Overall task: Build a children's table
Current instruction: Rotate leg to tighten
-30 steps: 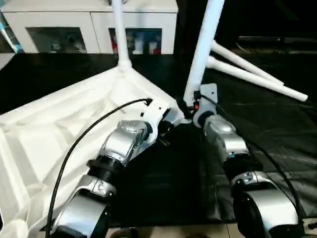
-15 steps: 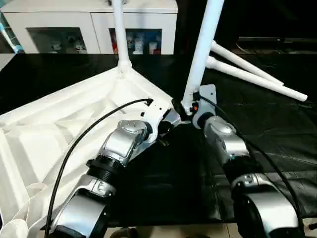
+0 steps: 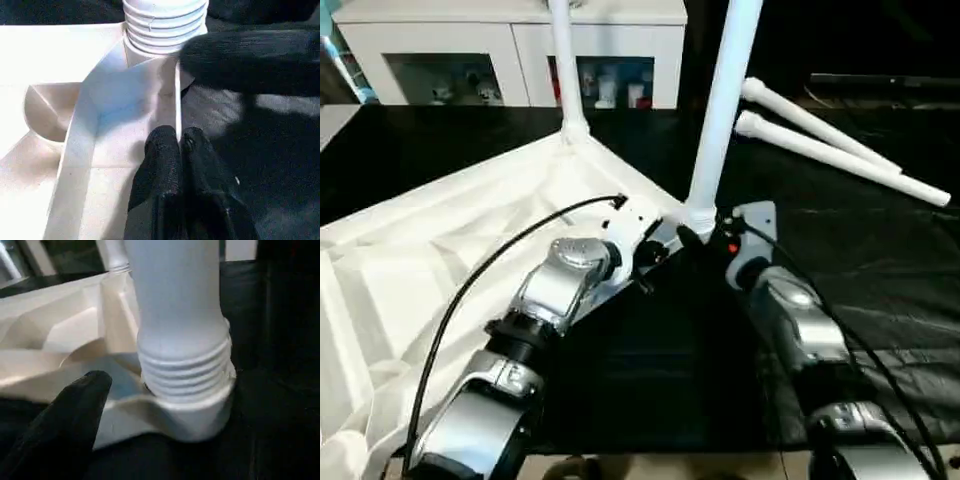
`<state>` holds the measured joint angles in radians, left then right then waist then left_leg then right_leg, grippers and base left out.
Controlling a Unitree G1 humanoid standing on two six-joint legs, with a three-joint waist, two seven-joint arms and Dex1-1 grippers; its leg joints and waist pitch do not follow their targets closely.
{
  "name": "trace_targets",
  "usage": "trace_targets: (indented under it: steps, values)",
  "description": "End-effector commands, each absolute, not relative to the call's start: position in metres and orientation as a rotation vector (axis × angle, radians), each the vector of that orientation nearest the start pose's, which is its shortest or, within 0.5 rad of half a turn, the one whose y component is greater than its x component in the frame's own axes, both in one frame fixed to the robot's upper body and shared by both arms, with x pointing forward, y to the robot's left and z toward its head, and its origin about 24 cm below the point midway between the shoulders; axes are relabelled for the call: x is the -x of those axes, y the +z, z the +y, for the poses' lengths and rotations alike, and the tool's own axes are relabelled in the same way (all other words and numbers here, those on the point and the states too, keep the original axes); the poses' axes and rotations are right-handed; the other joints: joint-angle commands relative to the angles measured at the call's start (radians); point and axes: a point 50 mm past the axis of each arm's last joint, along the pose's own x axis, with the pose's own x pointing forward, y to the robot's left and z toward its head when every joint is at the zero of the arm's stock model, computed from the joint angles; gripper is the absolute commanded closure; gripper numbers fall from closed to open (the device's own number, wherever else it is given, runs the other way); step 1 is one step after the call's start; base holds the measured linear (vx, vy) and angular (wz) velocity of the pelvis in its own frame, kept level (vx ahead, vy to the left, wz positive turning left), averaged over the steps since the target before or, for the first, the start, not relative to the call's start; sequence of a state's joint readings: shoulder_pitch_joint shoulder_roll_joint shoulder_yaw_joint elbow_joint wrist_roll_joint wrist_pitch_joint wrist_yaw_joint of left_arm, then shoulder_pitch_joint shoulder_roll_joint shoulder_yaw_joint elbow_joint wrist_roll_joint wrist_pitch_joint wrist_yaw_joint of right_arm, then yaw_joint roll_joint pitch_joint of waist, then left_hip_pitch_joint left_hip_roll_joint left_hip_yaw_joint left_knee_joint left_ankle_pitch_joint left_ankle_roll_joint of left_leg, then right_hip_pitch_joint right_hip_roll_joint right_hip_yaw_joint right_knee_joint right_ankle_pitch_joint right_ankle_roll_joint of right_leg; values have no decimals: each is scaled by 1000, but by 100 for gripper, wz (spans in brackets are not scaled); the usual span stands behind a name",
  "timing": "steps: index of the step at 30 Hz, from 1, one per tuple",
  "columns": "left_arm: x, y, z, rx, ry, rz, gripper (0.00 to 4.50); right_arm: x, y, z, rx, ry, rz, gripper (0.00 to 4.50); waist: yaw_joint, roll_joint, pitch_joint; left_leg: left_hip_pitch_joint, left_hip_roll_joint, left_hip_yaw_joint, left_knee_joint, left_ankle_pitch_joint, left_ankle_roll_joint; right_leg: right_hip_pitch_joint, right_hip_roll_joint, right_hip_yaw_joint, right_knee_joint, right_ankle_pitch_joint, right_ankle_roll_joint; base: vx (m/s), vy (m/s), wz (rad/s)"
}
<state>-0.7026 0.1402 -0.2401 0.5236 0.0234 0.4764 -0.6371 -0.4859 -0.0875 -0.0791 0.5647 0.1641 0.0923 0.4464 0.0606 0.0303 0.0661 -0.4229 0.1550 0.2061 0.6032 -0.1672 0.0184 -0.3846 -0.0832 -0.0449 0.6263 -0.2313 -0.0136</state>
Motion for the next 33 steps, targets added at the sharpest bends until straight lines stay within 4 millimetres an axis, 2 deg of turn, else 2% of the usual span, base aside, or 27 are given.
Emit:
trace_targets:
  steps: [1,4,8,12,13,18,20,23,25,27,28,33]
  values:
    - [-352,91,73,-319,-859,340,450,-334,51,-137,-127,475,138,5,6,5,-88,45,79,-44,-60,-66,100,42,-79,35,-49,191,-268,0,0,0]
    - [-350,82,76,-360,-913,346,450,-322,56,-154,-94,526,111,5,10,7,-86,45,79,-45,-62,-95,89,44,-78,36,-55,161,-253,0,0,0]
    - [-347,77,79,-389,-969,336,450,-313,62,-165,-71,574,87,5,16,6,-87,46,82,-46,-63,-106,79,42,-78,36,-53,161,-250,0,0,0]
    - [-339,66,91,-464,-1099,341,450,-289,68,-183,-36,745,117,5,32,9,-86,49,84,-46,-63,-128,83,43,-81,37,-57,150,-241,0,0,0]
    - [-339,66,91,-464,-1099,341,450,-289,68,-183,-36,745,117,5,33,8,-86,49,85,-46,-64,-135,82,42,-81,37,-57,145,-242,0,0,0]
    - [-333,64,99,-490,-1222,301,450,-276,75,-197,41,844,152,5,33,6,-80,53,86,-45,-73,-210,35,38,-84,37,-69,16,-245,0,0,0]
    - [-329,63,103,-505,-1274,304,450,-273,78,-199,73,900,168,5,35,6,-80,51,87,-47,-74,-208,32,40,-84,38,-68,13,-238,0,0,0]
    - [-326,63,104,-512,-1314,294,450,-271,80,-201,105,945,183,5,35,6,-80,52,86,-45,-73,-211,34,35,-85,38,-67,16,-245,0,0,0]
    - [-323,63,105,-519,-1364,285,450,-272,79,-202,146,966,201,5,36,3,-80,50,86,-44,-72,-208,34,35,-87,37,-67,2,-252,0,0,0]
    - [-320,63,105,-526,-1394,280,450,-273,79,-202,164,977,210,5,36,4,-80,50,88,-44,-72,-199,34,36,-87,37,-66,7,-252,0,0,0]
    - [-316,62,105,-538,-1447,271,450,-274,79,-202,190,1009,220,5,38,-1,-82,49,87,-44,-70,-186,38,36,-86,35,-62,16,-255,0,0,0]
    - [-308,62,106,-542,-1544,270,450,-273,80,-197,209,1092,232,5,47,2,-83,50,89,-39,-67,-168,54,33,-85,35,-58,35,-256,0,0,0]
